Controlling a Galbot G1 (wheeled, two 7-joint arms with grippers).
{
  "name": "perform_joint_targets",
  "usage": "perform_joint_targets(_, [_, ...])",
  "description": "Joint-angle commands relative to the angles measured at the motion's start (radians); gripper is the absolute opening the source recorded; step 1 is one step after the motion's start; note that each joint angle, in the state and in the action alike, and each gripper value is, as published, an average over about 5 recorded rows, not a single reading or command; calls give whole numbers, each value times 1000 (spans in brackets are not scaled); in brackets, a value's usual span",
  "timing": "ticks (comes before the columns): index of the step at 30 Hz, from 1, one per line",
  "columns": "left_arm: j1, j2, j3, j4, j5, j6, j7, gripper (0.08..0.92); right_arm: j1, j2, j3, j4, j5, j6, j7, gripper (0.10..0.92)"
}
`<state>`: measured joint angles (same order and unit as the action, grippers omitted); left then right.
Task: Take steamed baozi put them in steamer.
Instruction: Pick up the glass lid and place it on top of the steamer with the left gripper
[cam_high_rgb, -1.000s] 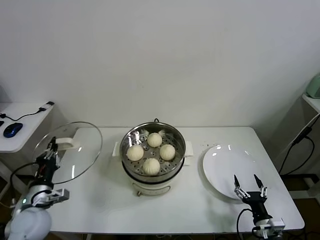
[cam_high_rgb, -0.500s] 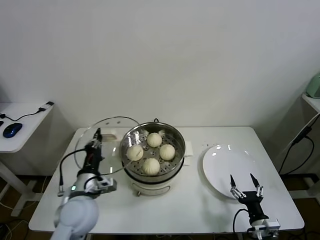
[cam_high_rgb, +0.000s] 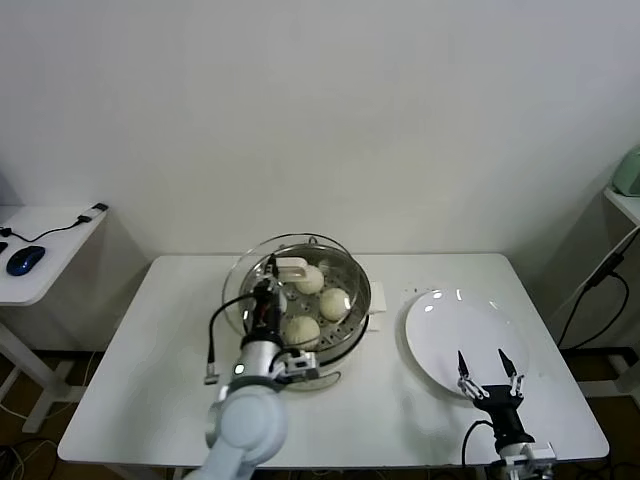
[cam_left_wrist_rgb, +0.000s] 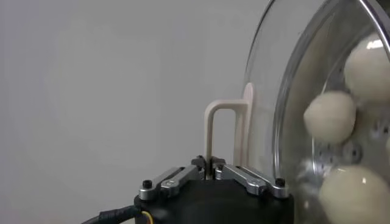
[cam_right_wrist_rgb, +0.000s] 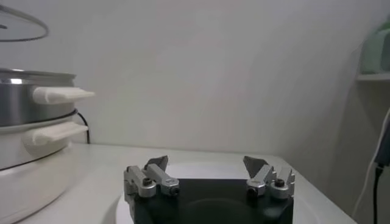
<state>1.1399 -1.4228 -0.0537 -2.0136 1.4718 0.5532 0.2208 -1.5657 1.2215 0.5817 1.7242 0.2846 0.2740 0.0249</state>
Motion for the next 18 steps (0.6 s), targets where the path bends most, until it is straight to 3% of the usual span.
perform_joint_targets(1, [-35,-57,88,8,80,35,37,140,-8,7,6,-5,-2,23,4,823])
perform_joint_targets(9, [-49,-166,122,144,142,37,3,140,-16,26,22,-14,-2,47,2,823])
perform_joint_targets(18, [-52,-144,93,198,131,31,-36,140,-21,33,25,-16,-3,66,2,823])
